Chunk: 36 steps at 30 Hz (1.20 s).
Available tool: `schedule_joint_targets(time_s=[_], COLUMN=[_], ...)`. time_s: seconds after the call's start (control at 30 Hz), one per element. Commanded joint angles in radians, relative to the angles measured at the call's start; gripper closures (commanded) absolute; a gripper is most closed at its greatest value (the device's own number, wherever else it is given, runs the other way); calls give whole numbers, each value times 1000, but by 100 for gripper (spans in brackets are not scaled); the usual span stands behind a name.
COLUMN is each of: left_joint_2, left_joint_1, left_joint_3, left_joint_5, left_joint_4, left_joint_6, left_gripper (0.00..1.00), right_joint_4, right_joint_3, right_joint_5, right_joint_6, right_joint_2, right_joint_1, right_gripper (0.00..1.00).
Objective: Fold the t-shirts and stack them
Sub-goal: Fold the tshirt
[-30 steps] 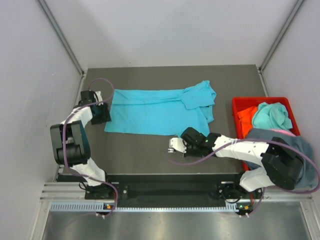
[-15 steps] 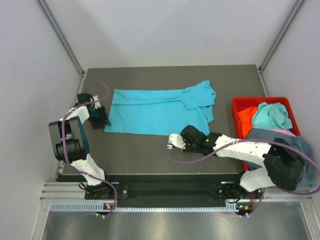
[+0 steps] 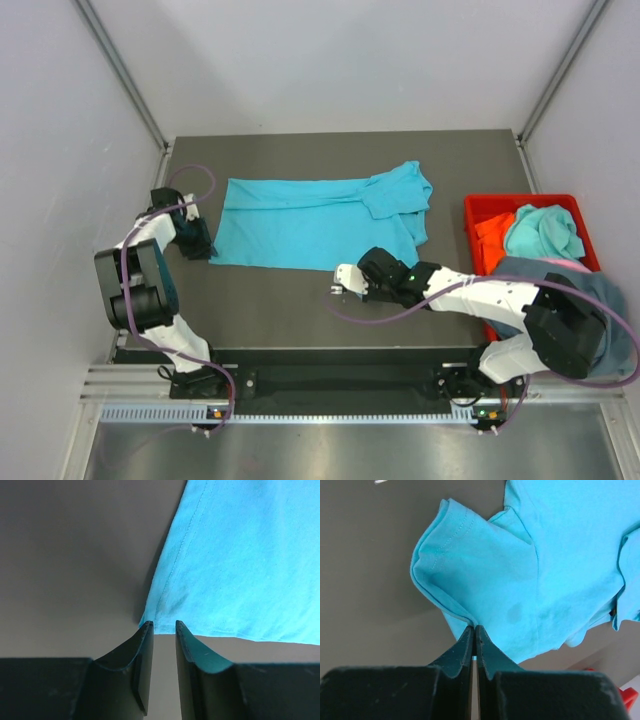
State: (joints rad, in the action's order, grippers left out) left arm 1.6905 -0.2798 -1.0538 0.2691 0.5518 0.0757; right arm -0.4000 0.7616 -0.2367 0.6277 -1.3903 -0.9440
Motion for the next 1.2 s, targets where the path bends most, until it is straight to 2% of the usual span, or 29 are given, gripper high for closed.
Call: schedule_joint_targets(time_s=[0.0,0.13,0.33,0.53,0.9,0.93,0.97,1.17], left_joint_2=[-18,-20,-45,14,47,46,37,-34], left_joint_1=[-5,-4,-4,-4,-4,-4,-4,-5], left_joint_3=[8,5,14,14,9,11,11,-26], left_joint_5=[18,-10,-47,-45,-19,-18,-15,16], left_joint_4=[14,19,7,5,16,16,16,36], left_joint_6=[-11,-14,-19,-22,-28,-30,-31,-40], left_gripper=[71,61,60,61,79,93,100,100], right_joint_4=[29,24,21,23,32,32,32,38], right_joint_3=[47,48,51,53,42,42,42,51], right_joint_5=[-24,-23,-18,-16,-18,-19,-23,-73], right_joint_6=[-6,-11,-13,-13,-23,-23,-23,-13], right_joint_2=[1,2,-3,-1,7,10,8,46], right_joint_1=[5,8,10,10,34,36,37,74], right_gripper=[100,100,100,100,100,100,100,100])
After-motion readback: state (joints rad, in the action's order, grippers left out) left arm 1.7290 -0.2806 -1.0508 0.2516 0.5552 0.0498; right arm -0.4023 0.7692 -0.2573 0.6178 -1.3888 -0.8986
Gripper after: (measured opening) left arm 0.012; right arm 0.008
